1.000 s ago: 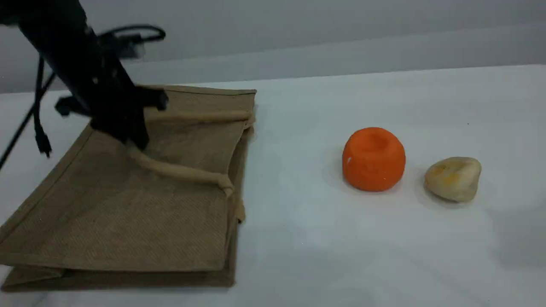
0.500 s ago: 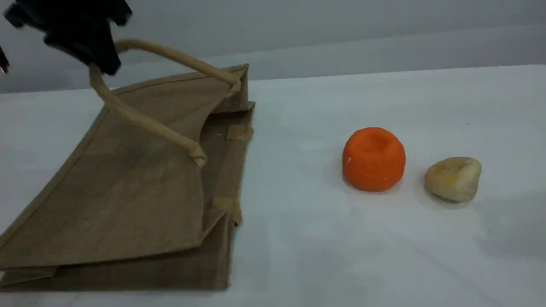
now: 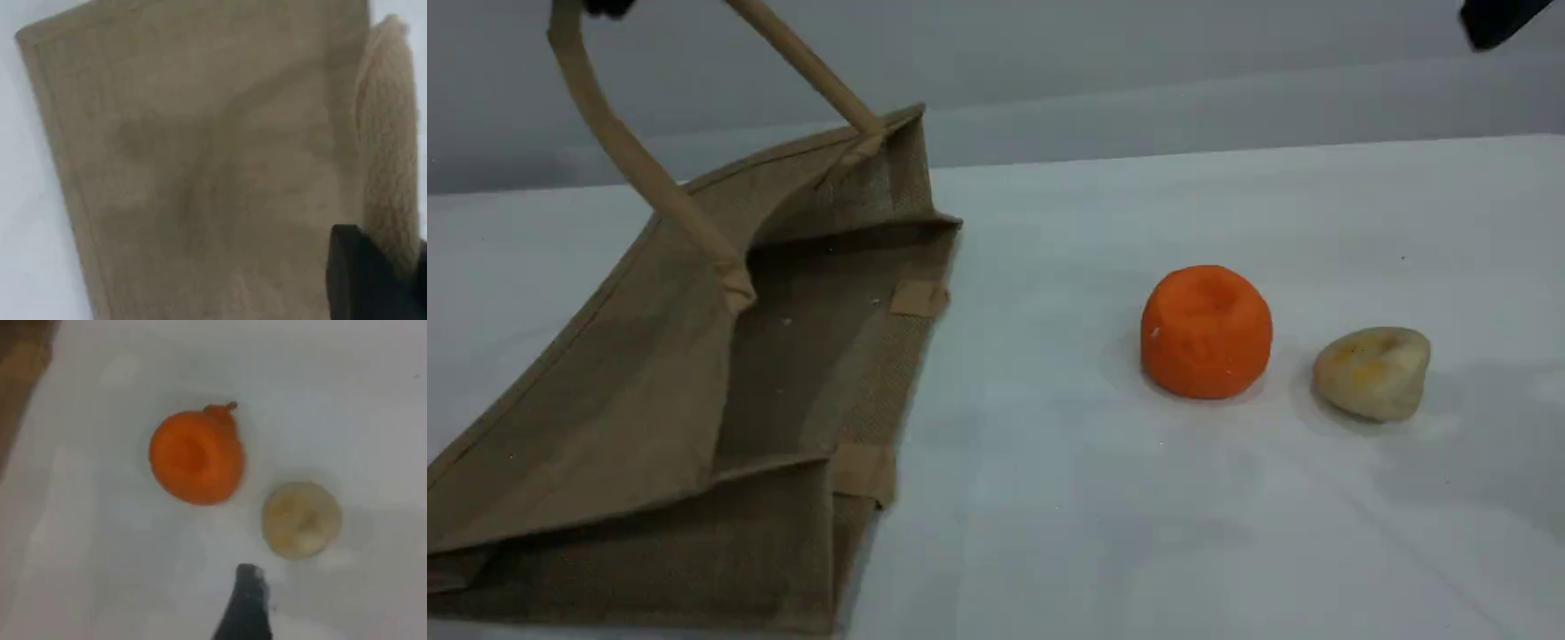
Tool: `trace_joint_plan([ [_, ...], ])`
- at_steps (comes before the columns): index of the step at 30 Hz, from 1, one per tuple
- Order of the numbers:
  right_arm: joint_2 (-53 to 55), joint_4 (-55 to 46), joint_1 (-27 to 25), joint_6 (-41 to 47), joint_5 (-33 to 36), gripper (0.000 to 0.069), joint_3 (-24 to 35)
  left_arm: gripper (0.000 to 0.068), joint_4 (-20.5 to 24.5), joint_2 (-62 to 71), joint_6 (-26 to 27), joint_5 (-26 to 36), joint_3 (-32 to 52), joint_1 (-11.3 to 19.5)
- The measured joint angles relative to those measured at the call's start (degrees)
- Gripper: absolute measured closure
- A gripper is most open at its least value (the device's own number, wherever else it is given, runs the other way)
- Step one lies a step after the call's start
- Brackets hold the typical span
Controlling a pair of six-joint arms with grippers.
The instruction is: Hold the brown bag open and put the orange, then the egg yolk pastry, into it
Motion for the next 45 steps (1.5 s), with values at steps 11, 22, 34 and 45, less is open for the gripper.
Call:
trace_joint_plan([
  [11,0.8,10.5,0.0,-10.3,-0.6,0.0128,0.1,0.0596,-6.7,0.0,4.8,10.1,-12.6,0.0],
  [22,1.1,11.9,2.3,-14.5,-2.5,0.0128,0.1,0.0596,-14.8,0.1,14.0,10.2,-20.2,0.0],
  [34,12.5,12.1,8.6,-15.9,-9.5,0.0128,0.0,0.0597,-15.7,0.2,19.5,10.2,-20.1,0.0],
  [45,23.4,15.2,8.6,-16.7,-16.8,0.0128,-0.3,0.0597,-15.7,0.2,23.0,10.2,-20.1,0.0],
])
